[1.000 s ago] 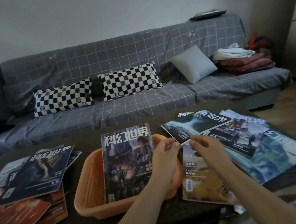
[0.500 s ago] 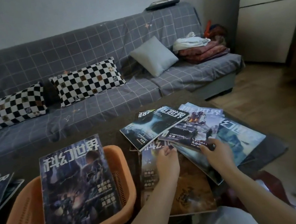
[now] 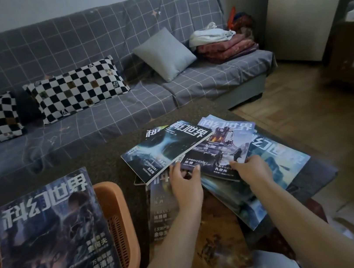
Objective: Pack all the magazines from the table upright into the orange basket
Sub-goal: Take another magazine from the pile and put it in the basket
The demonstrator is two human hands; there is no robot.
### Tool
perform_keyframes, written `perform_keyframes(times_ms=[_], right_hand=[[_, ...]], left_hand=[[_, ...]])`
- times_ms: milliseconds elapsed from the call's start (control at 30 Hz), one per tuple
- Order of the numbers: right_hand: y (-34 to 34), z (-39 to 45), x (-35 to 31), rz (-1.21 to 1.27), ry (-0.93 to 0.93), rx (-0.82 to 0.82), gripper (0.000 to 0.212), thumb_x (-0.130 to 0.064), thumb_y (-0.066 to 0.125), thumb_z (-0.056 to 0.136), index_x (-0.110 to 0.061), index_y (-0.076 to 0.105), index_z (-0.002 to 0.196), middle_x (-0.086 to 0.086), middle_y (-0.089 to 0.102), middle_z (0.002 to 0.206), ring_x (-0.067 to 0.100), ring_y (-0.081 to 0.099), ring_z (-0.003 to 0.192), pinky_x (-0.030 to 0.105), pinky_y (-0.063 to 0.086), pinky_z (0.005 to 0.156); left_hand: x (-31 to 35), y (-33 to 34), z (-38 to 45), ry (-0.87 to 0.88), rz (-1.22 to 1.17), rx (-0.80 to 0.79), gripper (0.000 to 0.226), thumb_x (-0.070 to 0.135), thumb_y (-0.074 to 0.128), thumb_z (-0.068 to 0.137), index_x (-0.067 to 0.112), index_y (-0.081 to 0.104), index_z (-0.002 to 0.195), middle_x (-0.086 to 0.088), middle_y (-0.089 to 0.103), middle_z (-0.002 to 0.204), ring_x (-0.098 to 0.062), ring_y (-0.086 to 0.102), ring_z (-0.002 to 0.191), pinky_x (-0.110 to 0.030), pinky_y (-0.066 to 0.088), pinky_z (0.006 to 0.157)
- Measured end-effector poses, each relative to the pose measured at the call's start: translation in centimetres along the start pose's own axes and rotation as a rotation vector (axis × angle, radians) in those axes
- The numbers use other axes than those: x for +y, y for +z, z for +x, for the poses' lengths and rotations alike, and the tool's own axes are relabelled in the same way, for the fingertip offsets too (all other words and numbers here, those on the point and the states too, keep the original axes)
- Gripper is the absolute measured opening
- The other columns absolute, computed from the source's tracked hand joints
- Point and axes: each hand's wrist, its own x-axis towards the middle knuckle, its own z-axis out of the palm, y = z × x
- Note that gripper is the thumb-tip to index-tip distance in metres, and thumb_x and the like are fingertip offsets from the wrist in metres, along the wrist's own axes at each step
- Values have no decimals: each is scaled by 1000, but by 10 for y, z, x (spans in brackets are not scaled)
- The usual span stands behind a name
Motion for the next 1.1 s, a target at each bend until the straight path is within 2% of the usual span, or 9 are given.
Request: perform_keyframes(times_ms=[133, 333, 433, 633, 700, 767, 833, 900, 1100], right_hand=[[-4, -6, 8, 271, -12, -11, 29, -27, 64, 88, -16, 44, 106, 2, 55, 87, 19, 58, 76, 35, 50, 59], [-36, -30, 38, 631, 59, -79, 25, -17, 63, 89, -18, 53, 111, 7, 60, 90, 19, 63, 73, 28, 49, 46], [-56, -47, 59, 648, 39, -132, 22, -16, 63, 88, -15, 56, 109, 9, 61, 90, 20, 62, 72, 28, 48, 48], [-84, -82, 84, 632, -95, -194, 17, -14, 60, 90, -7, 58, 106, 14, 61, 92, 22, 56, 63, 28, 45, 44], [-90, -92, 87, 639, -139, -220, 15, -14, 60, 90, -8, 59, 104, 14, 61, 91, 23, 57, 65, 29, 45, 46], [-92, -102, 88, 654, -182, -254, 13, -13, 62, 89, -10, 61, 101, 13, 62, 87, 23, 61, 61, 26, 46, 41], [-92, -114, 84, 690, -205, -303, 9, -14, 63, 87, -14, 63, 96, 11, 67, 75, 22, 65, 55, 23, 47, 39], [-88, -124, 76, 716, -231, -350, 8, -15, 64, 87, -19, 64, 93, 4, 71, 65, 19, 67, 54, 25, 49, 42], [-62, -153, 36, 669, -325, -509, 10, -13, 62, 88, -19, 64, 96, 11, 73, 81, 24, 70, 67, 33, 54, 54]], left_hand=[[3, -1, -4, -89, -166, 51, 69, 20, 67, 90, 15, 32, 149, -8, 44, 147, -17, 49, 128, -23, 38, 90], [7, -18, -20, -195, -240, 70, 63, 23, 67, 91, 13, 37, 145, -6, 55, 134, -21, 53, 117, -35, 42, 99], [7, -25, -31, -210, -183, -1, 44, 27, 69, 89, 10, 57, 127, 5, 61, 107, -10, 52, 92, -27, 39, 84], [19, -46, -56, -166, -112, -233, 37, 20, 76, 82, 7, 68, 115, -1, 69, 106, -18, 60, 102, -27, 43, 92], [27, -60, -65, -170, -84, -329, 24, 22, 76, 81, 11, 71, 102, 2, 73, 94, -15, 64, 92, -25, 48, 80], [30, -75, -70, -168, -52, -409, 16, 27, 76, 81, 18, 69, 92, -2, 73, 97, -19, 65, 96, -33, 49, 88], [33, -91, -75, -127, -65, -458, 16, 26, 73, 83, 16, 67, 95, -6, 74, 102, -20, 67, 98, -33, 51, 89], [37, -108, -81, -79, -115, -466, 17, 21, 70, 86, 14, 66, 101, 0, 75, 94, -9, 70, 84, -20, 54, 68], [48, -169, -86, 5, -235, -357, 30, 14, 69, 87, 13, 58, 114, -6, 76, 95, -23, 74, 83, -31, 59, 62]])
